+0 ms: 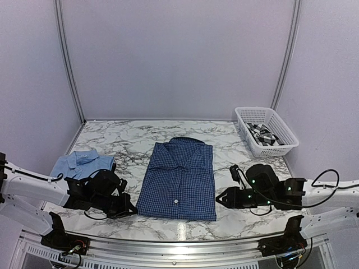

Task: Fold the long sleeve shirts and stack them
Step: Move the 2/3-rectangle-folded shirt to the center of the board, then smooth out the 2/3-rectangle-folded shirt at the center of the board.

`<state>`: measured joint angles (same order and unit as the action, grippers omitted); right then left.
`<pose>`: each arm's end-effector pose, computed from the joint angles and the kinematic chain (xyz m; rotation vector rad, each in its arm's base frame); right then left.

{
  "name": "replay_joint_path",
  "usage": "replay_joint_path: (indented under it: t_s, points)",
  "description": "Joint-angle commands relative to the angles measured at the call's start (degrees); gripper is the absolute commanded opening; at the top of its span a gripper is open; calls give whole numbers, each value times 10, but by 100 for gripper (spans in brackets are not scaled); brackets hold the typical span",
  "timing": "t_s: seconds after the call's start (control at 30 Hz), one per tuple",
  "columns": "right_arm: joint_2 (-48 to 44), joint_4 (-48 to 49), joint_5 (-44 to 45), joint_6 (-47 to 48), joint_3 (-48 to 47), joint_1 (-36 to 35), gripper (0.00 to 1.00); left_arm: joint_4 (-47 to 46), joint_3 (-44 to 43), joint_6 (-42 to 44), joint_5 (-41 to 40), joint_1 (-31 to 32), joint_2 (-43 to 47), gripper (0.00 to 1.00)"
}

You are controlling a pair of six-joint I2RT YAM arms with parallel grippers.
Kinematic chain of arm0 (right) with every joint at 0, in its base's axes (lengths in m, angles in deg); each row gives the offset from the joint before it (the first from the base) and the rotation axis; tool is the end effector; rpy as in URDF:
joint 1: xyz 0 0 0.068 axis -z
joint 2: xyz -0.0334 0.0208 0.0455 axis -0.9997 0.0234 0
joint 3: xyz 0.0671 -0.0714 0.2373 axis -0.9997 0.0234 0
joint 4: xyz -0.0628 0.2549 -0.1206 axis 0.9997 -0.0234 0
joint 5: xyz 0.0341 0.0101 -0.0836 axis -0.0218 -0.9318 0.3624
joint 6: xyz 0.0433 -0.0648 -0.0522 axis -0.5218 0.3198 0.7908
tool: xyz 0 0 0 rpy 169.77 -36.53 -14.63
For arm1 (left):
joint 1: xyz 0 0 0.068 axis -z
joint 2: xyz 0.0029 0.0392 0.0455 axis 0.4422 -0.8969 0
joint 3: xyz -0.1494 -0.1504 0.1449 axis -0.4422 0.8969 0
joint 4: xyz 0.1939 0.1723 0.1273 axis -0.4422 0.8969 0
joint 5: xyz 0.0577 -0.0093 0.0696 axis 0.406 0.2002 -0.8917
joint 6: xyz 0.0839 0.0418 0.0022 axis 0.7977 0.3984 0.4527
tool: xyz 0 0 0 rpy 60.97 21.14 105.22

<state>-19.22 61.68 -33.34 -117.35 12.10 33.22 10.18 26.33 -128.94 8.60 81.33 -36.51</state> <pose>0.1454 0.2147 0.1193 -0.1289 2.5080 0.8996 0.1512 -0.2381 0.0712 -0.0985 2.6795 -1.0257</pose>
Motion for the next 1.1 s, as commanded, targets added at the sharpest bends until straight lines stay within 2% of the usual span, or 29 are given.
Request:
replay_joint_path:
  t_s: [0.0, 0.13, 0.27, 0.43, 0.73, 0.87, 1.07]
  points:
    - [99, 66, -20, 64, -110, -5, 34, -22, 4, -3, -3, 2, -11, 0]
    - [270, 163, -101, 104, -230, -5, 26, -25, 4, -3, 1, 2, -15, 0]
    - [404, 207, -157, 132, -330, -5, 23, -25, 8, -4, 2, 2, -12, 0]
    - [522, 254, -229, 131, -379, 22, 21, -18, 10, -4, 0, 2, -9, 0]
    - [617, 345, -332, 144, -342, 134, 22, 2, 10, -5, 3, 2, -3, 0]
    - [636, 364, -363, 135, -345, 152, 23, 11, 7, -4, 2, 1, -2, 0]
    - [631, 334, -349, 117, -362, 178, 25, 17, 10, -5, 2, 1, 4, 0]
